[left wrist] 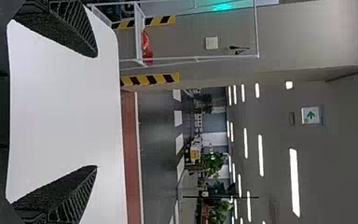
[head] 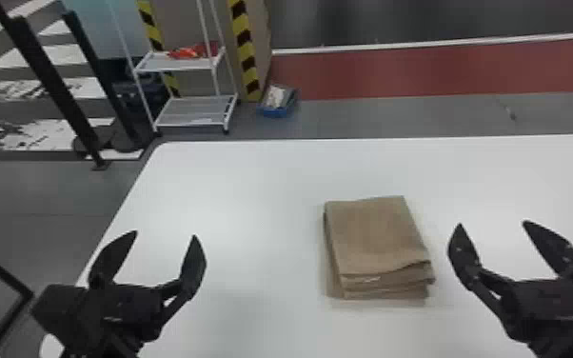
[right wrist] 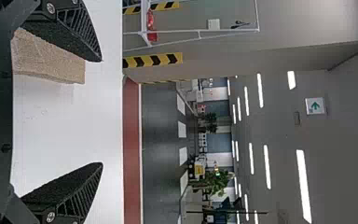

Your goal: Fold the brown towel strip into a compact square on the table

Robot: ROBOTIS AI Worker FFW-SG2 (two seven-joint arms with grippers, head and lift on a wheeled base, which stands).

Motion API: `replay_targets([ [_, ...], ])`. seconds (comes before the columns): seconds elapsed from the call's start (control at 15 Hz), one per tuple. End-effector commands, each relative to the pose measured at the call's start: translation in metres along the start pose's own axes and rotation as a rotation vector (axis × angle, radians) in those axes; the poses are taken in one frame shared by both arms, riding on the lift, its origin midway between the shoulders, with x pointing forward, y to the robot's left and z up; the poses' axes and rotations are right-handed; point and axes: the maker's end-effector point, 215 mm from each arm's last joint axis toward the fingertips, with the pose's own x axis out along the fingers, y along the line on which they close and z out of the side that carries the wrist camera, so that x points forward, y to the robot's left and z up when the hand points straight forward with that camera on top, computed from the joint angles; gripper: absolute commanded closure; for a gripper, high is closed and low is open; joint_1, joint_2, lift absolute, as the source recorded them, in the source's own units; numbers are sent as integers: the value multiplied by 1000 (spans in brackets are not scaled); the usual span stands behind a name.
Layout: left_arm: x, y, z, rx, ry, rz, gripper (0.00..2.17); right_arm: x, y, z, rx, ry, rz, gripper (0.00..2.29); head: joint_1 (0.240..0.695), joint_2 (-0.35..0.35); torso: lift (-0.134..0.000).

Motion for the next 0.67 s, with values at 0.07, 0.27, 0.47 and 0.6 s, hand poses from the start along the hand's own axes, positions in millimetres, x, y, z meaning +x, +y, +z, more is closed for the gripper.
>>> replay_targets([
  [0.07,0,0,-4,-8,9,1,26,-2,0,-1,-1,2,-1,97,695,167,-124],
  [0.27,-1,0,-7,-15,12,2,26,-3,1,-3,0,6,1,97,695,168,-124],
  [0.47,0,0,-7,-16,14,2,26,-3,1,-3,-1,5,1,97,695,168,-124],
  [0.6,1,0,-7,-16,12,2,26,-2,-1,-2,-2,2,-2,97,695,169,-124],
])
